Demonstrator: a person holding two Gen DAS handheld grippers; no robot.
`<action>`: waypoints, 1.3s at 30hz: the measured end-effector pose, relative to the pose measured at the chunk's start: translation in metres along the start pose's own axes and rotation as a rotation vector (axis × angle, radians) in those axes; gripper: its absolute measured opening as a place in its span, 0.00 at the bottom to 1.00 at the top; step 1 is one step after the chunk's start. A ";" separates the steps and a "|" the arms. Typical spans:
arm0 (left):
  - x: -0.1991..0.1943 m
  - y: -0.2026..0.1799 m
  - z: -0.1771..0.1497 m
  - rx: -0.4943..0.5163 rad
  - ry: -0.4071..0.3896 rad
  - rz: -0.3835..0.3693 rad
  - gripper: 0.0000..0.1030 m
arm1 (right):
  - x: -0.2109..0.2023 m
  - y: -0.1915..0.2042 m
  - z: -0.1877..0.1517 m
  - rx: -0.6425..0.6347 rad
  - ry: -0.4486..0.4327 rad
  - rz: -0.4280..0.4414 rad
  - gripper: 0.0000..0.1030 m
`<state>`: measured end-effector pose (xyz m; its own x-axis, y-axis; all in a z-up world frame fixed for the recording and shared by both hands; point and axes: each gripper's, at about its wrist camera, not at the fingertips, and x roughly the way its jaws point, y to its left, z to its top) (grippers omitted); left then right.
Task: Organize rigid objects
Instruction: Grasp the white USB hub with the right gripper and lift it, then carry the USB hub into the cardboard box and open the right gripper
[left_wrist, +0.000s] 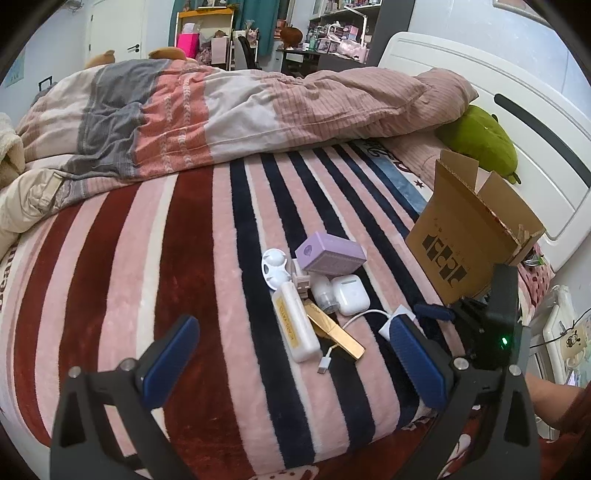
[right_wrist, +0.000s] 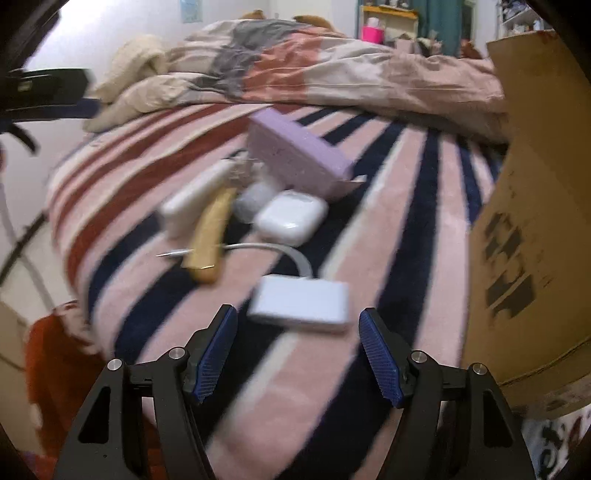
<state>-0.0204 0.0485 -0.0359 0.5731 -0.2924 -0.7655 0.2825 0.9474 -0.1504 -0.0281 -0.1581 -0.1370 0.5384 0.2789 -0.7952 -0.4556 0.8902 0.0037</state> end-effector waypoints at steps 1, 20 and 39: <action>-0.001 0.000 0.000 0.001 -0.002 0.001 0.99 | 0.004 -0.002 0.001 0.011 0.005 -0.015 0.64; -0.019 -0.016 0.012 0.014 -0.038 -0.115 0.99 | -0.054 0.044 0.035 -0.332 -0.171 -0.093 0.49; 0.013 -0.129 0.129 0.127 0.054 -0.489 0.38 | -0.143 -0.010 0.101 -0.294 -0.416 -0.062 0.49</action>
<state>0.0497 -0.0939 0.0540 0.3113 -0.6873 -0.6562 0.6013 0.6772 -0.4241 -0.0289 -0.1702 0.0380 0.7800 0.4017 -0.4798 -0.5619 0.7871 -0.2544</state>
